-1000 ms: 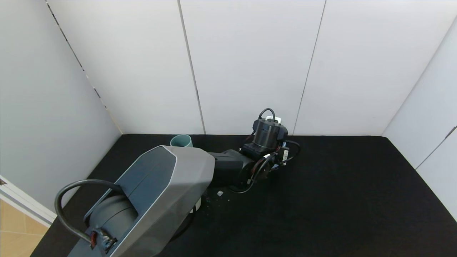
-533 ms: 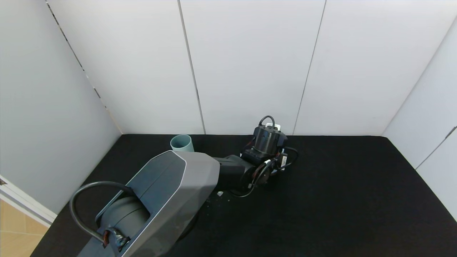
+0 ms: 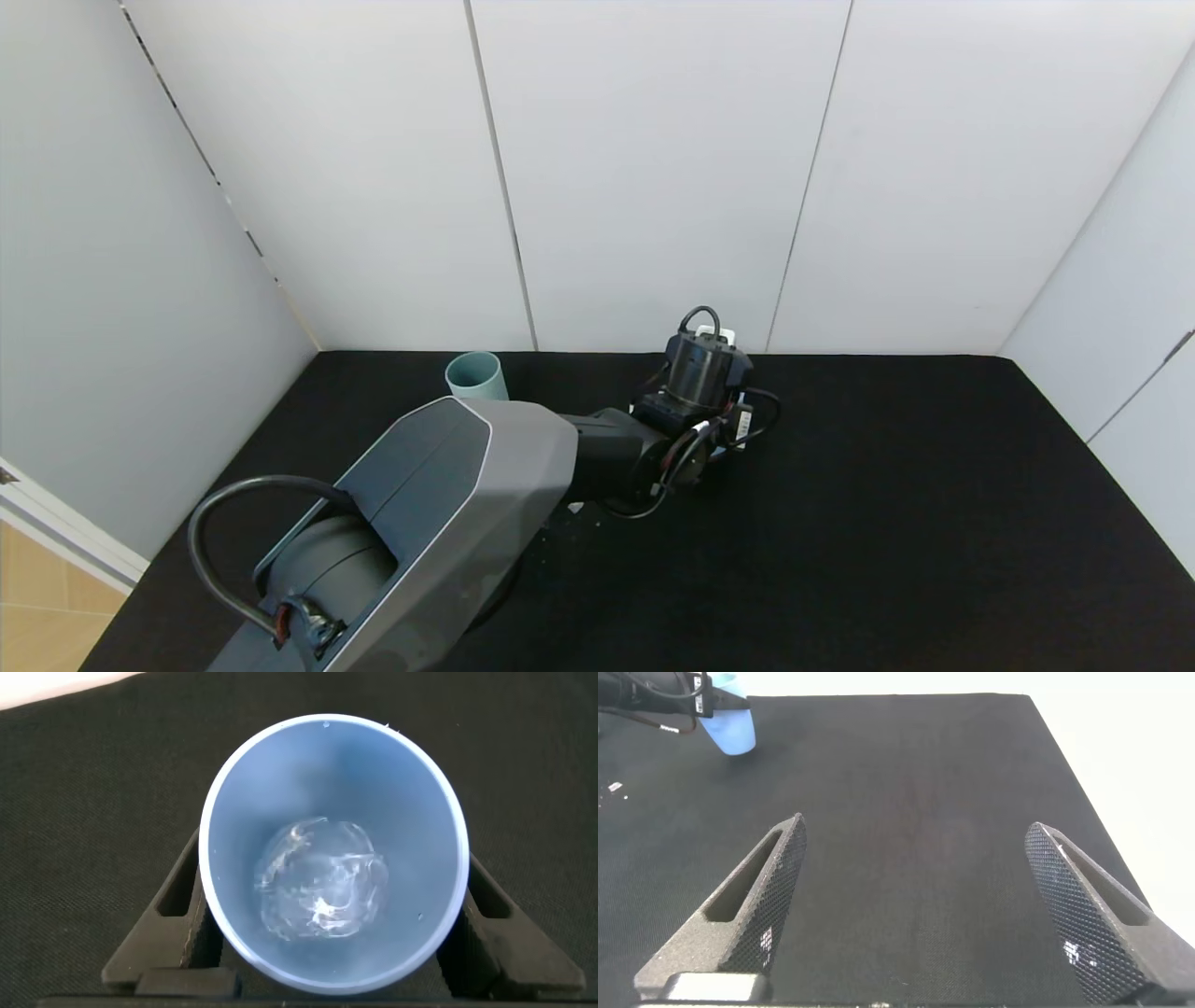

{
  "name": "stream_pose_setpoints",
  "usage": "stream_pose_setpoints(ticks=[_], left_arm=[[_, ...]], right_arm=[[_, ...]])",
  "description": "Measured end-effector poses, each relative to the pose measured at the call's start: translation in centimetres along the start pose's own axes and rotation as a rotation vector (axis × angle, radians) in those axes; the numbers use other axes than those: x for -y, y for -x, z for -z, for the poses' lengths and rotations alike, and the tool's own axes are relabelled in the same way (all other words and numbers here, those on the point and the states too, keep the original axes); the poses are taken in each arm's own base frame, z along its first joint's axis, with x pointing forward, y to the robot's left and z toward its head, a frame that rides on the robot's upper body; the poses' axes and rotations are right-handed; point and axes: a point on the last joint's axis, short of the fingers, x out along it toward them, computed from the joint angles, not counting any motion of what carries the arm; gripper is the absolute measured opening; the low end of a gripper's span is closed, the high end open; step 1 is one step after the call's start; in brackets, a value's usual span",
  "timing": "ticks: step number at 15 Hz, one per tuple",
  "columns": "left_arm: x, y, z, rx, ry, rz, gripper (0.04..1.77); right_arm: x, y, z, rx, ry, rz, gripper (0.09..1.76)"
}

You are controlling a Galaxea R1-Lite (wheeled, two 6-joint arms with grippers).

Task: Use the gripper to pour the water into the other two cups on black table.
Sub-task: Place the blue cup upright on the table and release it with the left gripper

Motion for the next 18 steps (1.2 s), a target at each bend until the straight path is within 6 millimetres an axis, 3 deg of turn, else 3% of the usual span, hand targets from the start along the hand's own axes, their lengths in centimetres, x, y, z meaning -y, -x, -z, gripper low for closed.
stream_pose_setpoints(ticks=[3,9,18], left_arm=[[-0.01,-0.06,0.09,-0.002,0.0,0.0,1.25],[0.12,-0.13,0.32,-0.006,-0.003,0.002,1.5],[0.35,0.49,-0.43,0.007,-0.002,0.003,1.65]], right_arm=[[0.0,0.0,0.0,0.0,0.0,0.0,1.71],[0.0,0.0,0.0,0.0,0.0,0.0,1.71],[0.0,0.0,0.0,0.0,0.0,0.0,1.71]])
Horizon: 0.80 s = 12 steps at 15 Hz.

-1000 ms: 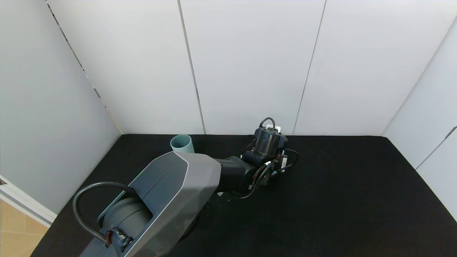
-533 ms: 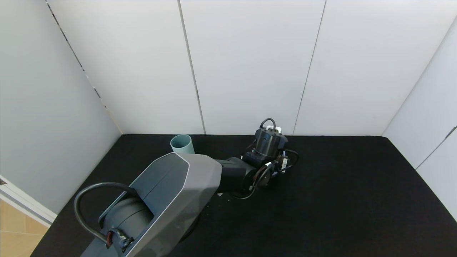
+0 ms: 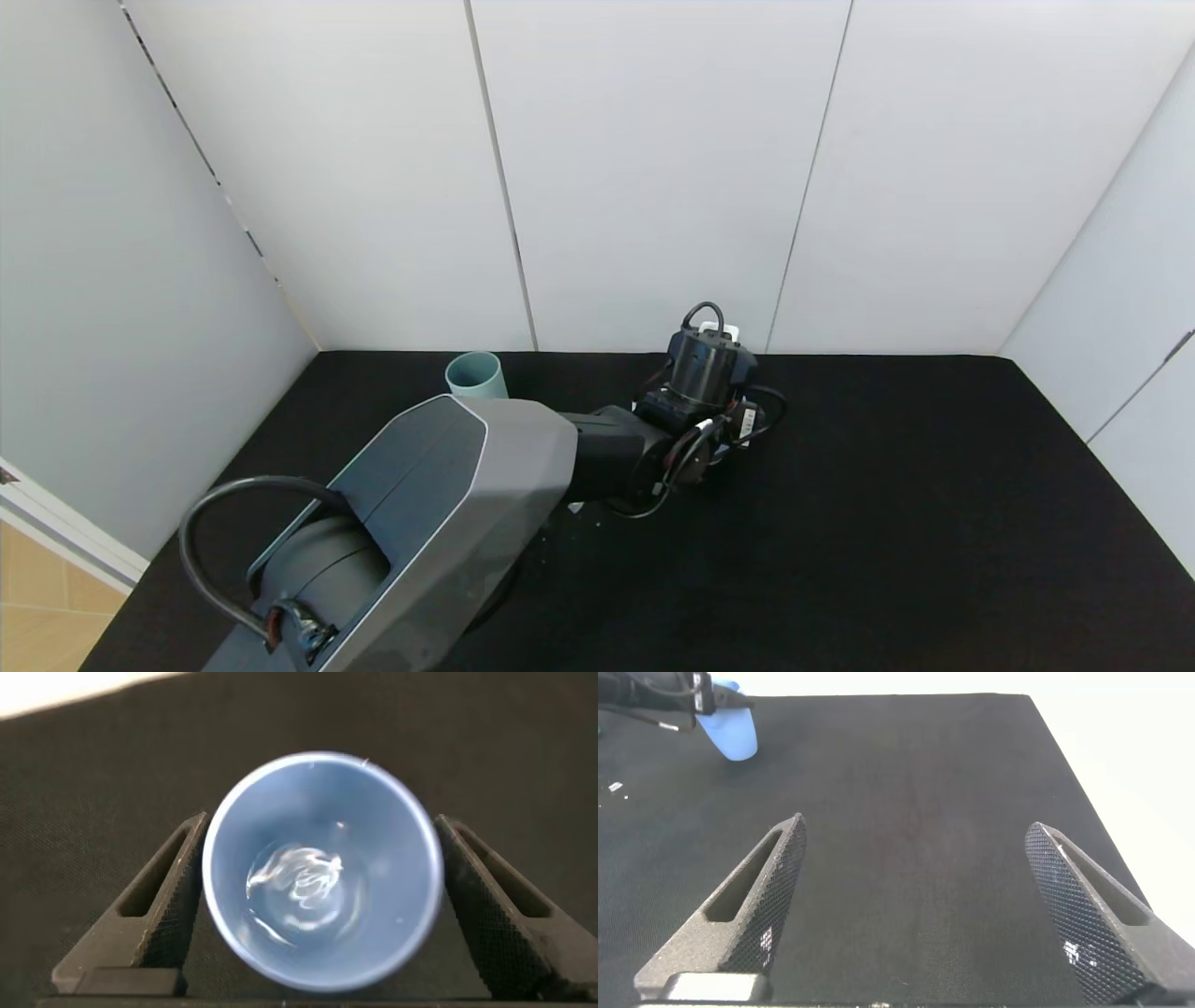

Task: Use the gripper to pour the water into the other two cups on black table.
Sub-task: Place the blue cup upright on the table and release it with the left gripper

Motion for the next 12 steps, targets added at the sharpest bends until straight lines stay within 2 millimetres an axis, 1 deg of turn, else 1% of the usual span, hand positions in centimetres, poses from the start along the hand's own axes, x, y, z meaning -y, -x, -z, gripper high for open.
stream_pose_setpoints(ticks=[3,6,9,12], left_arm=[[-0.2,1.2,-1.4,0.005,-0.008,0.0,1.67],[-0.6,3.3,-3.5,0.018,-0.01,0.001,1.68],[-1.1,6.2,-6.1,0.054,-0.015,-0.006,1.69],[-1.8,9.8,-8.3,0.08,-0.018,-0.029,1.7]], right_arm=[[0.0,0.0,0.0,0.0,0.0,0.0,1.71],[0.0,0.0,0.0,0.0,0.0,0.0,1.71],[0.0,0.0,0.0,0.0,0.0,0.0,1.71],[0.0,0.0,0.0,0.0,0.0,0.0,1.71]])
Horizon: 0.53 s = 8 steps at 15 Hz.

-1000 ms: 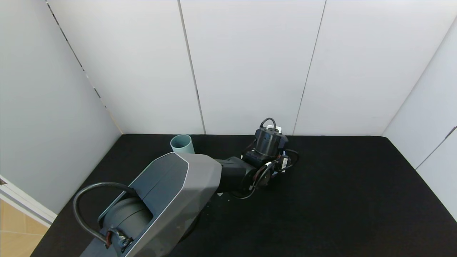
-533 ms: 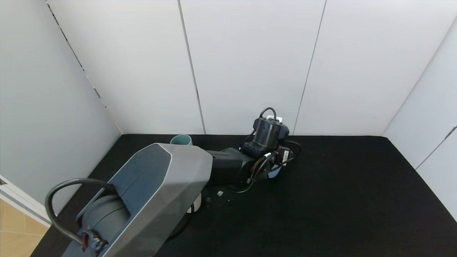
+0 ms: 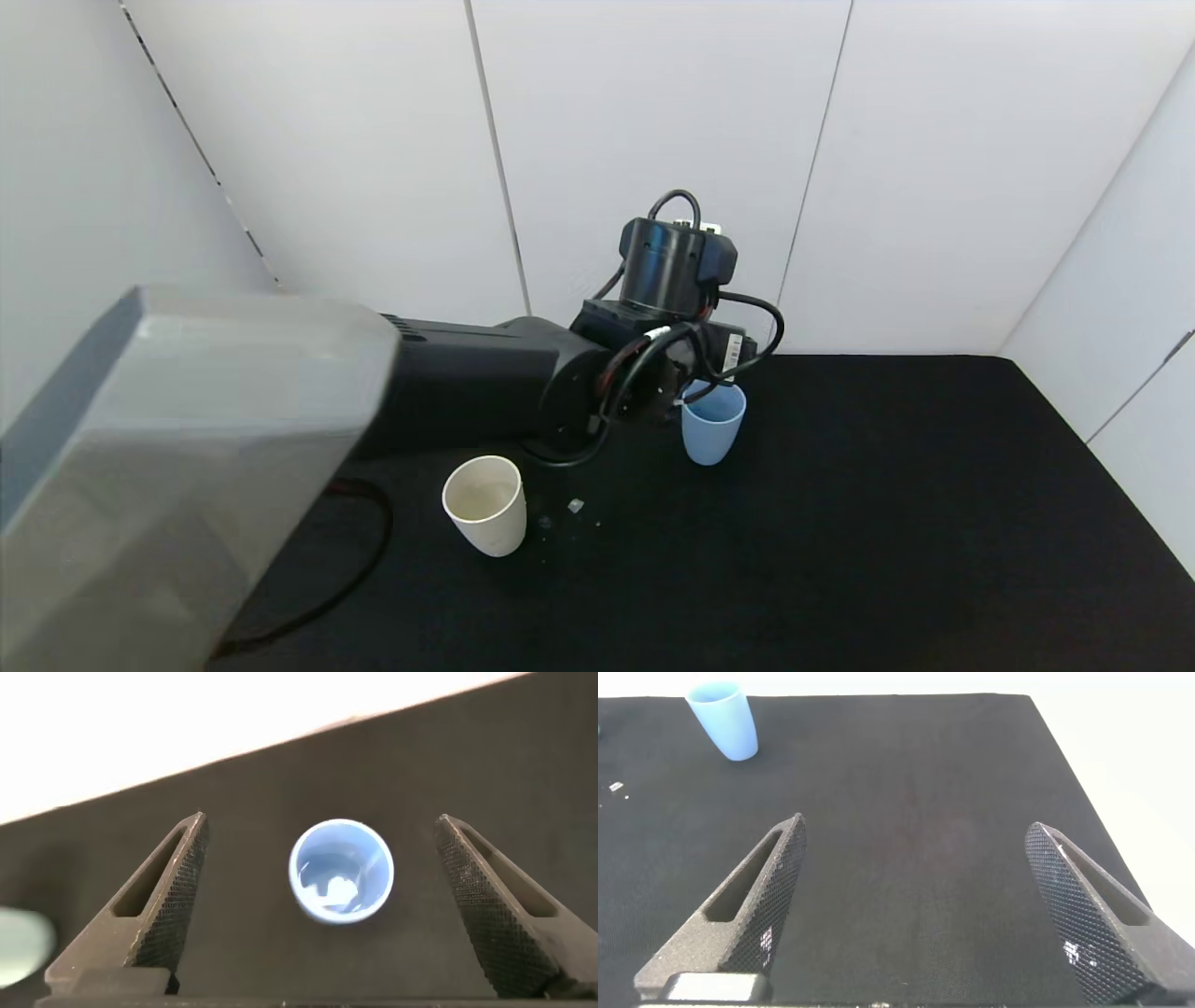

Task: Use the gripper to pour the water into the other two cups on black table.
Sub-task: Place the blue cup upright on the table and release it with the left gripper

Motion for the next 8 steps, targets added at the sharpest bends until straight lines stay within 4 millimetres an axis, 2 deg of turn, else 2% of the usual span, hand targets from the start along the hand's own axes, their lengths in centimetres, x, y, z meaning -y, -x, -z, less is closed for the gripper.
stream_pose_setpoints(ticks=[4,8], left_arm=[[-2.0,5.7,-2.4,0.025,-0.001,-0.011,1.7],[-4.7,11.8,-2.7,0.032,0.0,-0.055,1.71]], right_arm=[[0.0,0.0,0.0,0.0,0.0,0.0,1.71],[0.0,0.0,0.0,0.0,0.0,0.0,1.71]])
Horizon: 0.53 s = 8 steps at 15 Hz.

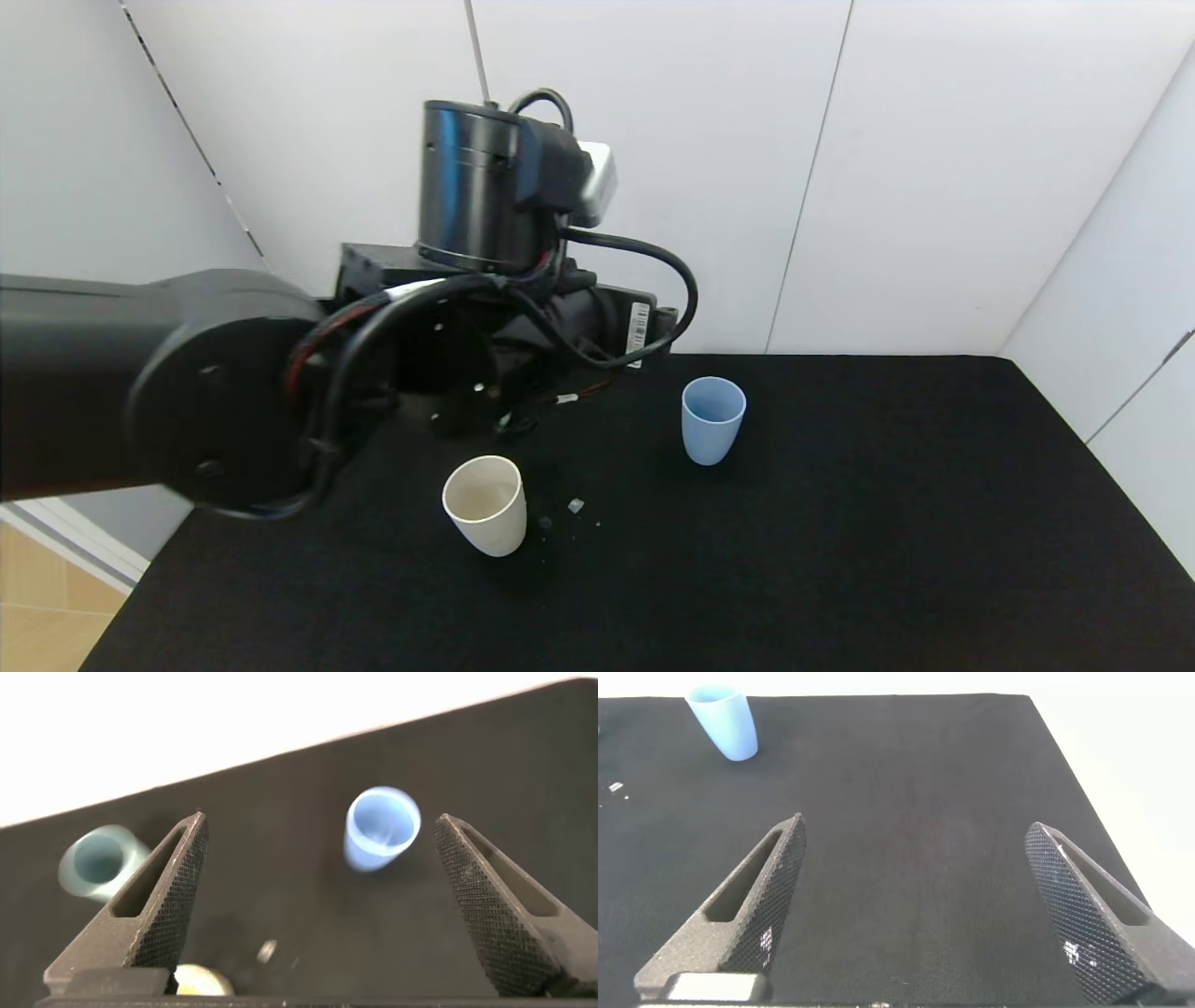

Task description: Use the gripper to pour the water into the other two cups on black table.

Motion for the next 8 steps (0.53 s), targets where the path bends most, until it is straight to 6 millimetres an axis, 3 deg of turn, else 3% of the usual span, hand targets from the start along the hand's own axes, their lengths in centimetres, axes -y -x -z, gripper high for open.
stream_pose_setpoints(ticks=[5,8], left_arm=[[-4.2,6.9,1.3,-0.001,0.001,-0.024,1.71],[-7.8,10.2,2.8,0.0,0.013,-0.063,1.71]], right_arm=[[0.0,0.0,0.0,0.0,0.0,0.0,1.71],[0.0,0.0,0.0,0.0,0.0,0.0,1.71]])
